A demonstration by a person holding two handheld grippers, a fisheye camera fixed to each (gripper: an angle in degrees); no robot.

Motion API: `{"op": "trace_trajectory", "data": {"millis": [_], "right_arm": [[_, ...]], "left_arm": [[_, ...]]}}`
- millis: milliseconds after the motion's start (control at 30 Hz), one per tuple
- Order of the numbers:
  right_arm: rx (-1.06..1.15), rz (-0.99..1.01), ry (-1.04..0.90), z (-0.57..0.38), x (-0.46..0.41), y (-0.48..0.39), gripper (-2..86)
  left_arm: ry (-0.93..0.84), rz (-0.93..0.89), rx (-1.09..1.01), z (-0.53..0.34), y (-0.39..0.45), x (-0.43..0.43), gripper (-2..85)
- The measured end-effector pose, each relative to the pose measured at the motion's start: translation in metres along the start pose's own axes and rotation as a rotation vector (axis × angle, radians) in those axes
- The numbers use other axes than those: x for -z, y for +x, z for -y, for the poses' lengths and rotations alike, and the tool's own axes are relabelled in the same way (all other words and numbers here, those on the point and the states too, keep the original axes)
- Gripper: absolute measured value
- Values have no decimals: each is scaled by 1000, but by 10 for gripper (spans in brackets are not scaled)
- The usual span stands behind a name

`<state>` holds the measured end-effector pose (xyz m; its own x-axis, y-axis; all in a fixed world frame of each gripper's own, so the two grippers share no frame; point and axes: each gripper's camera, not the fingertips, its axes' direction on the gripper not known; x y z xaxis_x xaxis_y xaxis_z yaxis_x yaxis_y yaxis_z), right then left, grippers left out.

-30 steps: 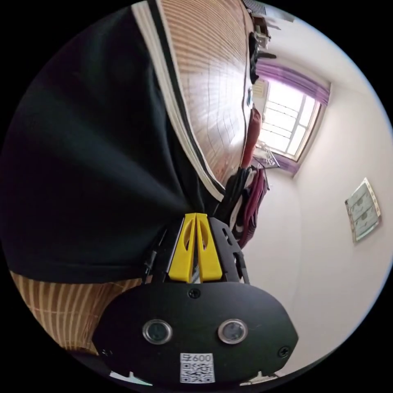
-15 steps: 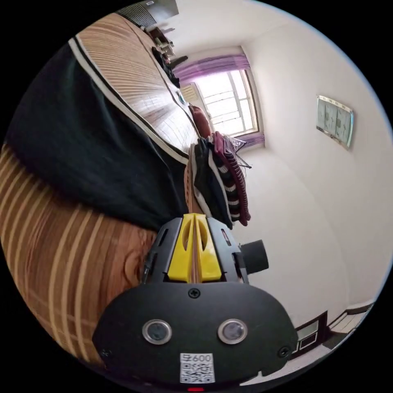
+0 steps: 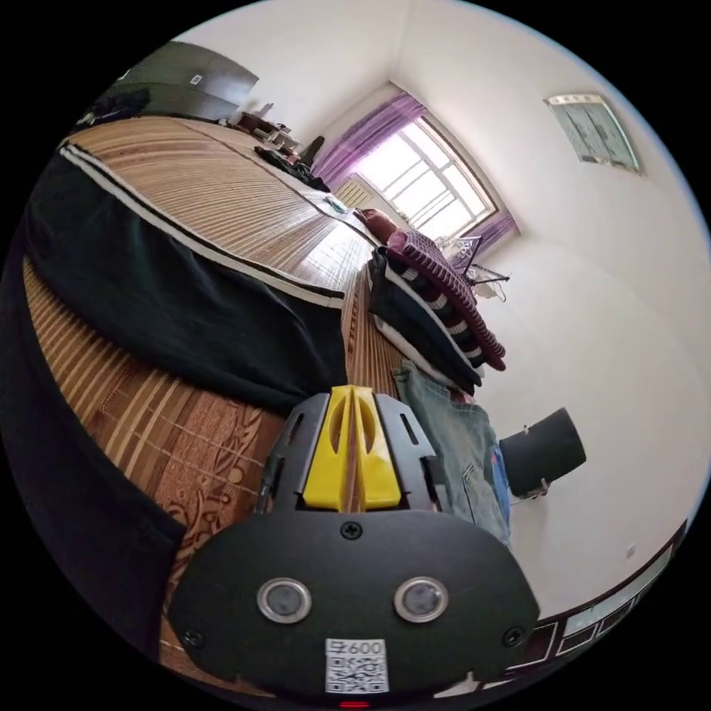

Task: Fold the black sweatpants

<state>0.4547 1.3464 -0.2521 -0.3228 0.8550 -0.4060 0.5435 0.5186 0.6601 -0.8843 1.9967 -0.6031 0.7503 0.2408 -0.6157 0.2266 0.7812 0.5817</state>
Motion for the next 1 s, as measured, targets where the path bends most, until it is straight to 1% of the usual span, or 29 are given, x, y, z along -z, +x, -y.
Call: {"op": "trace_trajectory", "data": {"millis": [67, 100, 133, 167, 200, 233, 267, 333, 400, 433, 467, 500, 533, 567, 600, 633, 700, 767, 833, 933, 967, 1000], "right_arm": [[-246, -110, 51, -7, 21, 42, -8], [-316, -148, 87, -13, 30, 52, -8], [-427, -200, 178, -29, 53, 65, -8], [-457, -201, 286, -44, 75, 68, -8], [-444, -179, 339, -51, 84, 67, -8], [-380, -112, 422, -60, 99, 65, -8], [-325, -65, 458, -65, 109, 63, -8], [-315, -30, 454, -66, 117, 70, -8], [-379, -28, 465, -72, 126, 83, -8], [-433, -32, 472, -77, 130, 91, -8], [-478, -32, 480, -82, 134, 99, -8], [-495, -31, 482, -83, 136, 102, -8], [-507, -26, 483, -85, 138, 105, -8], [-492, -20, 469, -81, 139, 104, -8], [-476, -22, 459, -79, 139, 102, -8], [-434, -44, 439, -72, 138, 94, -8], [-369, -129, 438, -66, 138, 73, -8], [-206, -109, 442, -58, 135, 49, -8], [-146, -103, 450, -54, 133, 39, -8], [-155, -99, 469, -56, 133, 36, -8], [-168, -93, 482, -59, 133, 37, -8], [-175, -88, 486, -60, 133, 38, -8]], "left_arm": [[37, 89, -3, 8, 3, -2, 8], [5, 121, 3, 19, -1, -18, 8], [-13, 116, 3, 26, -5, -27, 8], [-47, 79, -15, 42, -10, -49, 8], [-73, 33, -61, 59, -11, -75, 8], [-81, 13, -83, 68, -11, -88, 8], [-100, -24, -113, 86, -9, -119, 7], [-158, -102, -138, 114, -4, -173, 7], [-298, -187, -154, 142, 6, -257, 7], [-324, -162, -136, 148, 7, -275, 6], [-308, -76, -58, 156, 2, -299, 6], [-281, -85, -7, 164, -3, -319, 6], [-290, -126, -4, 169, -4, -333, 6], [-405, -236, -14, 175, -2, -376, 6], [-496, -257, -12, 179, -3, -410, 7], [-474, -237, -15, 181, -6, -417, 7], [-497, -177, -61, 184, -10, -457, 7], [-485, -127, -119, 184, -11, -482, 7], [-456, -98, -156, 181, -18, -505, 8], [-349, -103, -66, 160, -45, -535, 8], [-304, -137, 5, 146, -59, -542, 7], [-295, -181, 39, 136, -71, -547, 7]]}}
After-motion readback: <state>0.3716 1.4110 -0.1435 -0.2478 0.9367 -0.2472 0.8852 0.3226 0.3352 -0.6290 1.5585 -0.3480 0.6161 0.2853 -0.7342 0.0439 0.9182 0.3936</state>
